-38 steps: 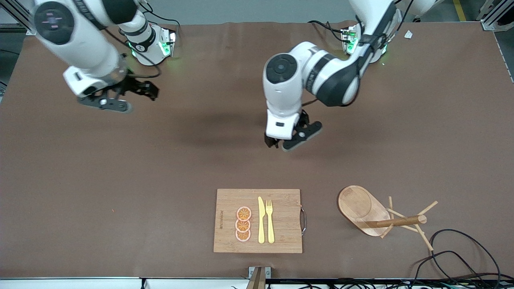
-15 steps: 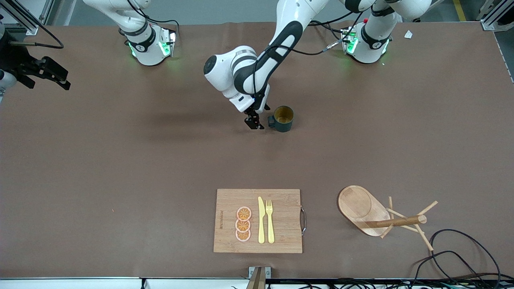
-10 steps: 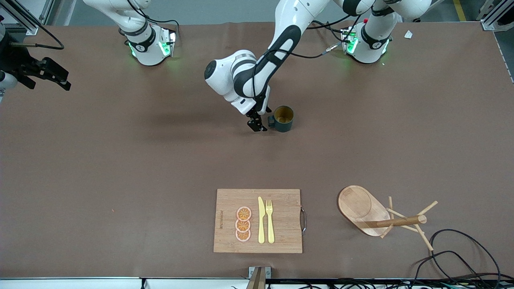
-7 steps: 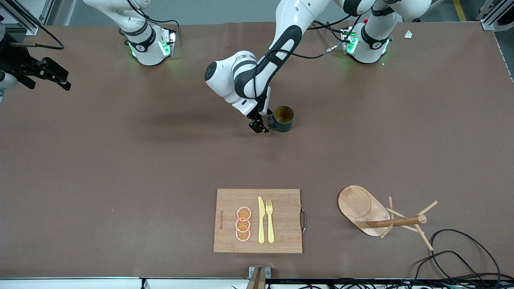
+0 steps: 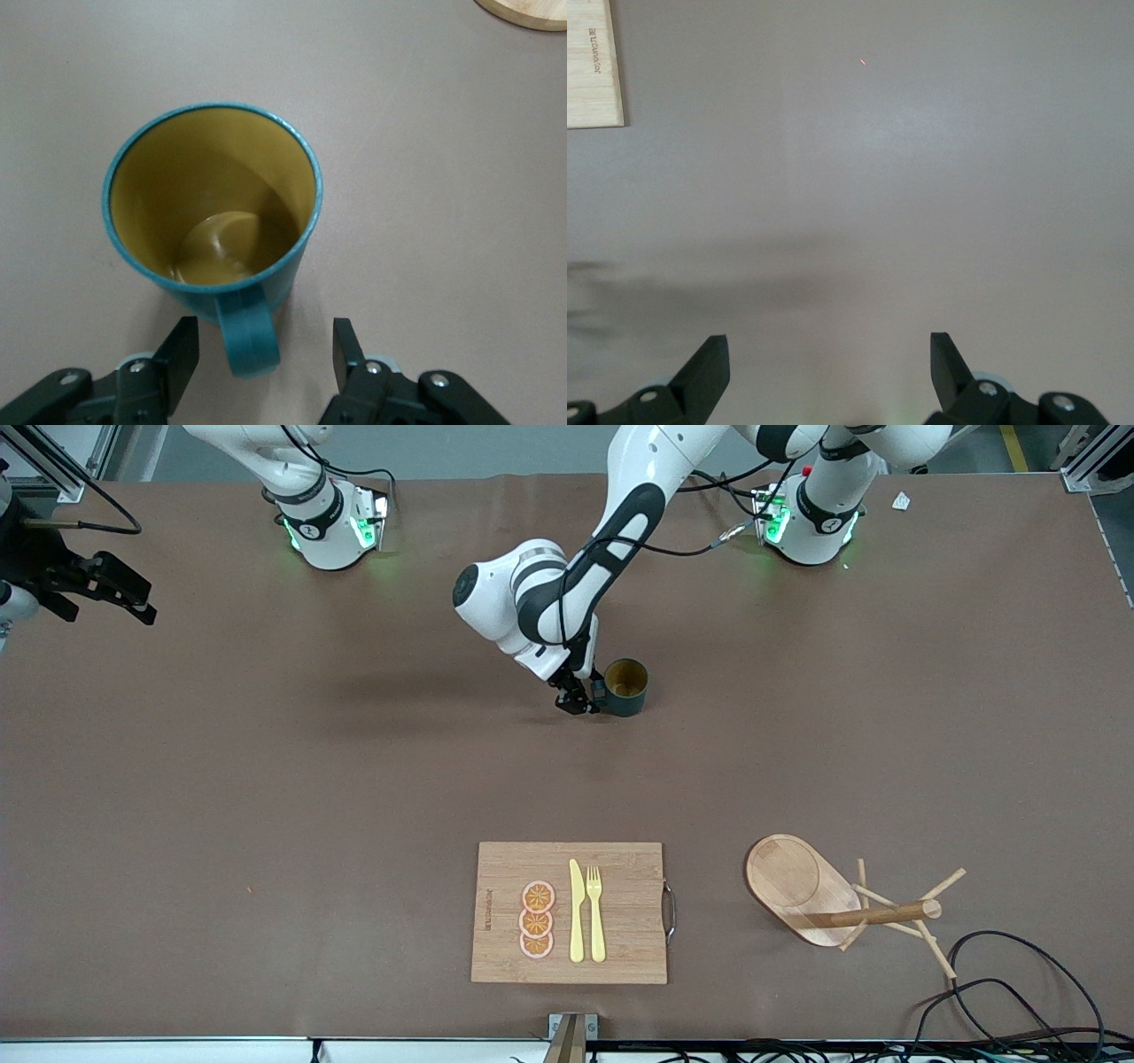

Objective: Pass cup and hang on rack
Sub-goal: 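Lower the left gripper and grasp the teal mug by its handle, then lift the mug with the left gripper and carry it to the rack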

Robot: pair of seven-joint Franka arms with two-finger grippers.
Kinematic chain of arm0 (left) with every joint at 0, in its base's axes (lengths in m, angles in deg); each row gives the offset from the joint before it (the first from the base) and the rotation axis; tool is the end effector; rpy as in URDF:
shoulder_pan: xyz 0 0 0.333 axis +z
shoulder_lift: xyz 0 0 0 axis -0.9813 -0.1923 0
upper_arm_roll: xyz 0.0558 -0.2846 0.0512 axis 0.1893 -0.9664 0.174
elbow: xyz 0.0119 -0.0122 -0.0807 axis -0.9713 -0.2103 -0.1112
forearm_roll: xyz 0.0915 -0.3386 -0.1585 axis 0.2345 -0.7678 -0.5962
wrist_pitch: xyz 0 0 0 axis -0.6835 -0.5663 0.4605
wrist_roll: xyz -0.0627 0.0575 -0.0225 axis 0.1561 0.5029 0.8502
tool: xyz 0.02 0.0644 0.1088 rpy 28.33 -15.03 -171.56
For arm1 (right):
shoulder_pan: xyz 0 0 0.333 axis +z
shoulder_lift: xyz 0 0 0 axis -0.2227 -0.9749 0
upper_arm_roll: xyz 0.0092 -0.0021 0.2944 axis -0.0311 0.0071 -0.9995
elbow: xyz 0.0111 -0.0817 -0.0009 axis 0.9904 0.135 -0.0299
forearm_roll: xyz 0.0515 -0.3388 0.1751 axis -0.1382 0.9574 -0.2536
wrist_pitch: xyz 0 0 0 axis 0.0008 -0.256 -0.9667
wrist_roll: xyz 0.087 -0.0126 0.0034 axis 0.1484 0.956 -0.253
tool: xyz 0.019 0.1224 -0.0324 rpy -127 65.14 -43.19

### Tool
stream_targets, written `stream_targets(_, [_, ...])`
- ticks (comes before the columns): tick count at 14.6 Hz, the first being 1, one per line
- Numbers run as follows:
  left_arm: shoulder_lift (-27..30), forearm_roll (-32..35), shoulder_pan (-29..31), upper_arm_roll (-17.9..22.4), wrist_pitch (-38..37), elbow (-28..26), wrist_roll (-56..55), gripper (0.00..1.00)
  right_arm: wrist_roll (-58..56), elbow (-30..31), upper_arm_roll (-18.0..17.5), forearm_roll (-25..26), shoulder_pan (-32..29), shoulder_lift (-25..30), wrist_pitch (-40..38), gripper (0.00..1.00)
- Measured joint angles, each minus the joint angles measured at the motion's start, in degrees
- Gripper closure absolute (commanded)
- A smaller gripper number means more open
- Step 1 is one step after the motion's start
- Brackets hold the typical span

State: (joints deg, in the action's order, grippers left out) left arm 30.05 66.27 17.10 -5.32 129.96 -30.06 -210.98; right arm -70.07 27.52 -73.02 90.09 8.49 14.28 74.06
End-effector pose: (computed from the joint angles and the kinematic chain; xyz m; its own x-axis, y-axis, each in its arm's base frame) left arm 0.3569 -0.5472 0.1533 0.0888 0.8101 0.5796 0.9848 -0.1585 0.0706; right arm 0.4824 -0.0041 0.5957 0.9988 -0.0475 0.0144 -0.0478 -0.9987 0.0196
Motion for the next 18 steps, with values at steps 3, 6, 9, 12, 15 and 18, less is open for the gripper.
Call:
stream_targets(3, [-0.03,0.00,0.00,0.00,-0.01,0.00,0.00,0.65,-0.01,0.00,-0.01,0.00,0.00,0.00,0.00,0.00])
stream_targets(6, [-0.03,-0.01,0.01,-0.01,-0.01,0.00,0.01,0.92,-0.01,0.00,-0.04,0.00,0.00,0.00,0.00,0.00])
stream_targets(9, [-0.02,-0.04,0.22,0.01,-0.07,0.35,0.68,1.00,-0.01,0.00,-0.06,0.00,0.00,0.00,0.00,0.00])
stream_targets(12, [0.47,-0.06,1.55,0.03,-0.07,1.22,2.82,1.00,-0.01,0.00,-0.08,0.00,0.00,0.00,-0.01,0.00])
stream_targets(15, [2.86,-0.82,4.10,0.02,-0.07,2.18,7.31,1.00,-0.01,0.00,-0.09,0.00,0.00,0.00,-0.02,0.00])
stream_targets(18, [7.14,-2.55,6.28,0.00,-0.18,2.38,12.43,1.00,-0.01,-0.01,-0.09,0.00,0.00,0.00,-0.02,0.00])
